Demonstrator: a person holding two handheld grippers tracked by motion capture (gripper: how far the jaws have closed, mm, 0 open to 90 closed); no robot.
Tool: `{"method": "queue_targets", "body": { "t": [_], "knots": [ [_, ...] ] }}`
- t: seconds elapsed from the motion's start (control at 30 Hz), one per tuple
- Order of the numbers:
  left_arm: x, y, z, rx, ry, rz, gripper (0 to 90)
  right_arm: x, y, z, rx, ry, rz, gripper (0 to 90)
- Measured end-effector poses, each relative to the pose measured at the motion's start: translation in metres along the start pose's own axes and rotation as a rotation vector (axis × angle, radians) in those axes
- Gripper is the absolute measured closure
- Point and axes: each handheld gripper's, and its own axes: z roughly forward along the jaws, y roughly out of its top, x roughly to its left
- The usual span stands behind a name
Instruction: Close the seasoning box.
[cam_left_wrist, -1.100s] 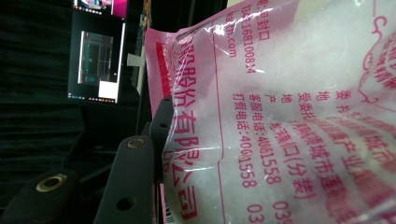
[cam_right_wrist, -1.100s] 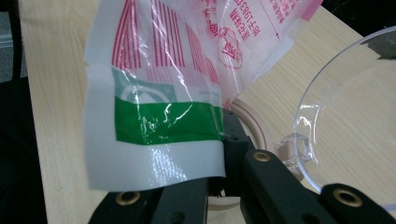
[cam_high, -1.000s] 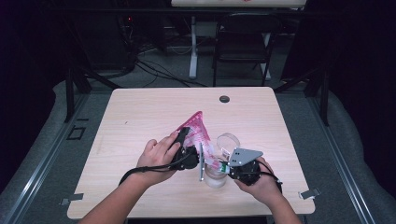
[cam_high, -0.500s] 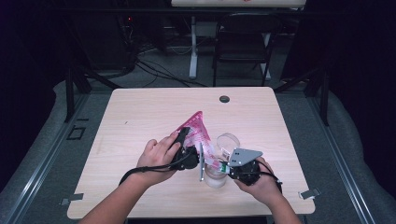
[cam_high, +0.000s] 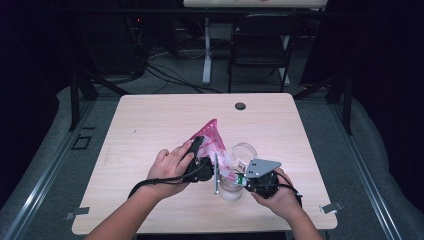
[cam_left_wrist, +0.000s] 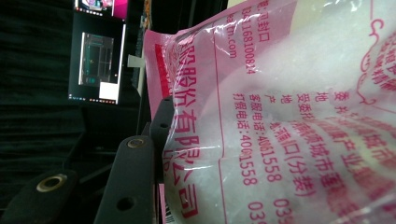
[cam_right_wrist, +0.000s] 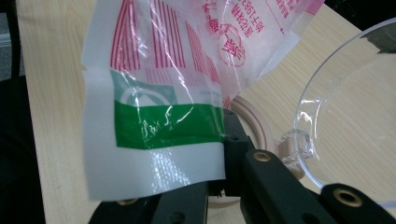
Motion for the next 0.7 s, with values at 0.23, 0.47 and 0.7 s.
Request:
{"method": "queue_targets", "body": {
  "t": [0.23,0.47,0.7],
  "knots": [
    [-0.0001,0.0,-0.0001,-0.003,0.001,-0.003,60.4,0.0,-0.0001,0.0,-0.001,0.0,0.0,89.9],
    [-0.0002,0.0002,-0.0001,-0.007,0.004,-0.003,60.5,0.0,-0.0001,0.0,0.0,0.0,0.0,90.0],
    [0.0002,0.0009,-0.0004,-0.009,0.007,-0.002,60.5,-0.0003,-0.0005,0.0003,0.0,0.001,-0.001,90.0]
  ]
}}
